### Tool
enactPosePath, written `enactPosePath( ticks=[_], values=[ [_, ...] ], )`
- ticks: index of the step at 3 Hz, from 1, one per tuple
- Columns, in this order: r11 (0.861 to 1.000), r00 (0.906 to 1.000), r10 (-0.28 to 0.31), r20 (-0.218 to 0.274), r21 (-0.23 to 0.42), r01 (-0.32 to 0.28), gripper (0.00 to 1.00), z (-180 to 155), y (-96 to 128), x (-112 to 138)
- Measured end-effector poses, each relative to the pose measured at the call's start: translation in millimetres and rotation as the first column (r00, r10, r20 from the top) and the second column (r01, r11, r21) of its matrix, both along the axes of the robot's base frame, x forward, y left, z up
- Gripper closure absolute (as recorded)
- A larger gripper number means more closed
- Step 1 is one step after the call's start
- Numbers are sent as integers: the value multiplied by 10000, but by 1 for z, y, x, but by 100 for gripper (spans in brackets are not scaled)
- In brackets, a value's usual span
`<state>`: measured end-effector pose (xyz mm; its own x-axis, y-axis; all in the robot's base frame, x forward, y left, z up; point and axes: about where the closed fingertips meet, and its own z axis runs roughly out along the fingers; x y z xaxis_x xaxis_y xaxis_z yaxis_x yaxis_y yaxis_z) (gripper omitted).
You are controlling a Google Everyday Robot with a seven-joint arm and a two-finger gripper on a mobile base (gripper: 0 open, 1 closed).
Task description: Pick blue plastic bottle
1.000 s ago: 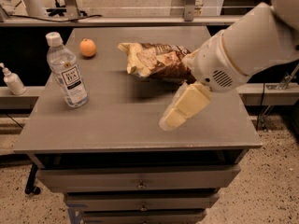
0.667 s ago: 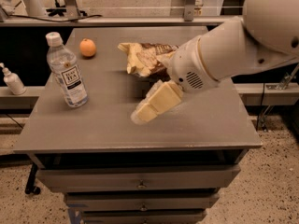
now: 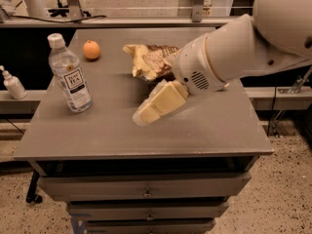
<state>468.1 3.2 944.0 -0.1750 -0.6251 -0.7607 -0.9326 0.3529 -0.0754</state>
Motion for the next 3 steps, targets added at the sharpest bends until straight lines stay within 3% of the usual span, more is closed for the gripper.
enactPosePath(
  ticks=[1, 2, 3],
  values=[
    [9997, 9999, 29, 103, 222, -31, 0, -9, 7, -1],
    [9945, 9991, 282, 325, 997, -313, 0, -32, 37, 7],
    [9786, 9951, 674, 722, 1896, -801, 0, -47, 77, 26]
  ],
)
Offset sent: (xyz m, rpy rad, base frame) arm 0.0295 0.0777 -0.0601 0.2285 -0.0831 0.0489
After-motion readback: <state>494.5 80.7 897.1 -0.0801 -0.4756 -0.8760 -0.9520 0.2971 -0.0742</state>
